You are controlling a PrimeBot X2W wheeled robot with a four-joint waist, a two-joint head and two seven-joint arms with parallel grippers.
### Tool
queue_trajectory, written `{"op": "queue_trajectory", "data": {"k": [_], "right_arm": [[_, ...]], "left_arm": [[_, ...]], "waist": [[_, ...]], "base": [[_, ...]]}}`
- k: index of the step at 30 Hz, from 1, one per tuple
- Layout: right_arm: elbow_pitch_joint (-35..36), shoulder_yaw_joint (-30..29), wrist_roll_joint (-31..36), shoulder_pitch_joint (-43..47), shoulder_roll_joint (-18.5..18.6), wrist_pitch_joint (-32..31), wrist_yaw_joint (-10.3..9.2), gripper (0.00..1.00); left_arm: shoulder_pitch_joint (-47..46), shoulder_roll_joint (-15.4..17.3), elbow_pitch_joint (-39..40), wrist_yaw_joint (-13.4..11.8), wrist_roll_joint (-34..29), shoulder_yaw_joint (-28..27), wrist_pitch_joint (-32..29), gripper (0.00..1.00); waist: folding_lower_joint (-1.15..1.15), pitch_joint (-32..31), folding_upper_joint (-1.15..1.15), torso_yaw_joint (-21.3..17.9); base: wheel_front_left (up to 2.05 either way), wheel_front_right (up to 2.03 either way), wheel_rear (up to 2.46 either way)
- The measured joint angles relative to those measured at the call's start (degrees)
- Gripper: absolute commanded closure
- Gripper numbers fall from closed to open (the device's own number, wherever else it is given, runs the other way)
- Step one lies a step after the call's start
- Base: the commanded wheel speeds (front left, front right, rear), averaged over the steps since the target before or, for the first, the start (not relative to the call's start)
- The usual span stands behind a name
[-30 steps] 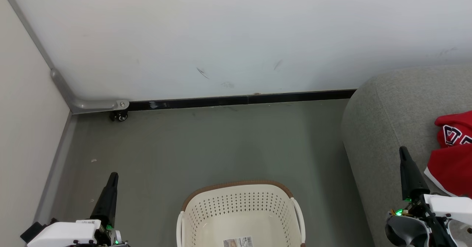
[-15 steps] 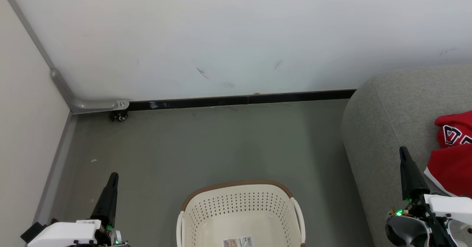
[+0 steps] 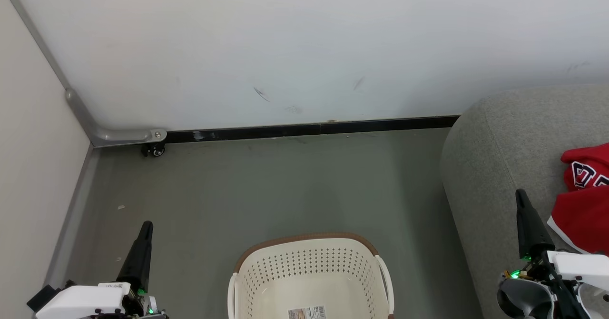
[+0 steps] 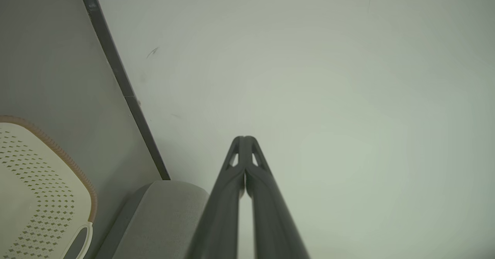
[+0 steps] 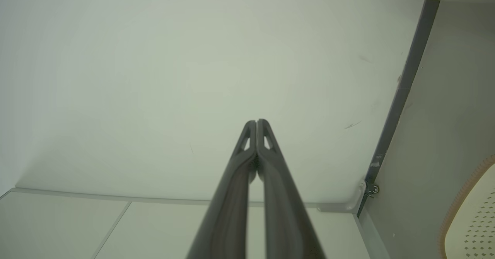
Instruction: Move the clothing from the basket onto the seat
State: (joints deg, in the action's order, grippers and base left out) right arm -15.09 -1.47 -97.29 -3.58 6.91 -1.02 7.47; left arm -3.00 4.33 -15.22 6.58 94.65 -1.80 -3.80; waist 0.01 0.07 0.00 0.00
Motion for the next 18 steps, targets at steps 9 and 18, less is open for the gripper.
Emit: {"op": "queue_trajectory", "data": {"k": [9, 18], "right_arm": [[0.0, 0.0, 0.0, 0.0, 0.0, 0.0, 0.00, 1.00], [0.0, -0.1, 0.0, 0.0, 0.0, 0.0, 0.00, 1.00]], "left_arm": [[-0.3, 0.0, -0.1, 0.0, 0.0, 0.0, -0.1, 1.00], [-0.3, -0.1, -0.1, 0.0, 0.0, 0.0, -0.2, 1.00]], "waist": [[0.00, 0.0, 0.00, 0.0], [0.00, 0.0, 0.00, 0.0]], "base": [[0.00, 0.00, 0.00], [0.00, 0.00, 0.00]]}}
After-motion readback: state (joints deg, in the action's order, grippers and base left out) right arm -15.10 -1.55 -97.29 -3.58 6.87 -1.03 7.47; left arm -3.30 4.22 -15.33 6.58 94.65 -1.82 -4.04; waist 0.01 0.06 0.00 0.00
